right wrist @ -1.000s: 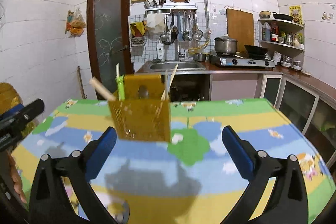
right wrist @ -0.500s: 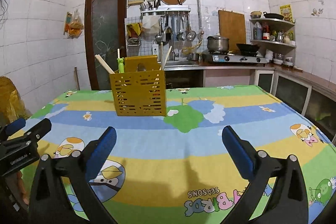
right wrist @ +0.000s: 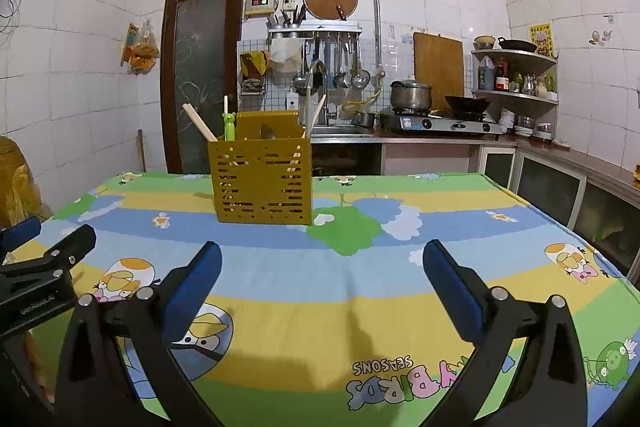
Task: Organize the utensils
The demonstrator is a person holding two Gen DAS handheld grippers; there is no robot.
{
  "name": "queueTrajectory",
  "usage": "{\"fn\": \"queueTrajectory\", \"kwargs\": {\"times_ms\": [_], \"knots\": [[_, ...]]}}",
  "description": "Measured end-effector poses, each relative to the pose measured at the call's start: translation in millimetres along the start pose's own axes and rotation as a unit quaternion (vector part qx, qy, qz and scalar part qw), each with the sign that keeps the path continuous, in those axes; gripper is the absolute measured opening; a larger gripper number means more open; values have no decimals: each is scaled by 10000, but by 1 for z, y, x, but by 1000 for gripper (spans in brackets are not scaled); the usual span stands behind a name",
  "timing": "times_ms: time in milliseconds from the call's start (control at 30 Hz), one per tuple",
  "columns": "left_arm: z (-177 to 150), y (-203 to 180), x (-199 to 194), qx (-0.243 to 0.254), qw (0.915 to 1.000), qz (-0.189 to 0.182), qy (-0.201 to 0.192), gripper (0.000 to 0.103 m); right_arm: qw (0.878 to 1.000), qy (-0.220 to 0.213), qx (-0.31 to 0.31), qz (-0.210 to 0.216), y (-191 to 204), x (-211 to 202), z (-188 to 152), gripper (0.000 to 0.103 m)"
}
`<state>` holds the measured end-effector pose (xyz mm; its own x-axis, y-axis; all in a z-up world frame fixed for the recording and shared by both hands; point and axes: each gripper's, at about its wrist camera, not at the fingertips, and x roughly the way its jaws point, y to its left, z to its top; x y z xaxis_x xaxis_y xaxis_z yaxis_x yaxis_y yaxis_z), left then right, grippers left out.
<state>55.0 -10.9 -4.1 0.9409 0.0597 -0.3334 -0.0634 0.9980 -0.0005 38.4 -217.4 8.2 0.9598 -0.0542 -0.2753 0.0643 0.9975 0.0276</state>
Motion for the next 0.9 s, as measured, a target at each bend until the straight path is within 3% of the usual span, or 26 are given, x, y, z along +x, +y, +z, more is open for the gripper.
{"fn": "queueTrajectory", "kwargs": {"times_ms": [333,900], "knots": [[1,-3,-9,75,9996,37,-257,98,9998,-142,-118,-35,4,-6,0,98],[0,-3,-11,85,9995,-102,-303,98,9996,-260,-110,-81,1,-11,2,98]]}}
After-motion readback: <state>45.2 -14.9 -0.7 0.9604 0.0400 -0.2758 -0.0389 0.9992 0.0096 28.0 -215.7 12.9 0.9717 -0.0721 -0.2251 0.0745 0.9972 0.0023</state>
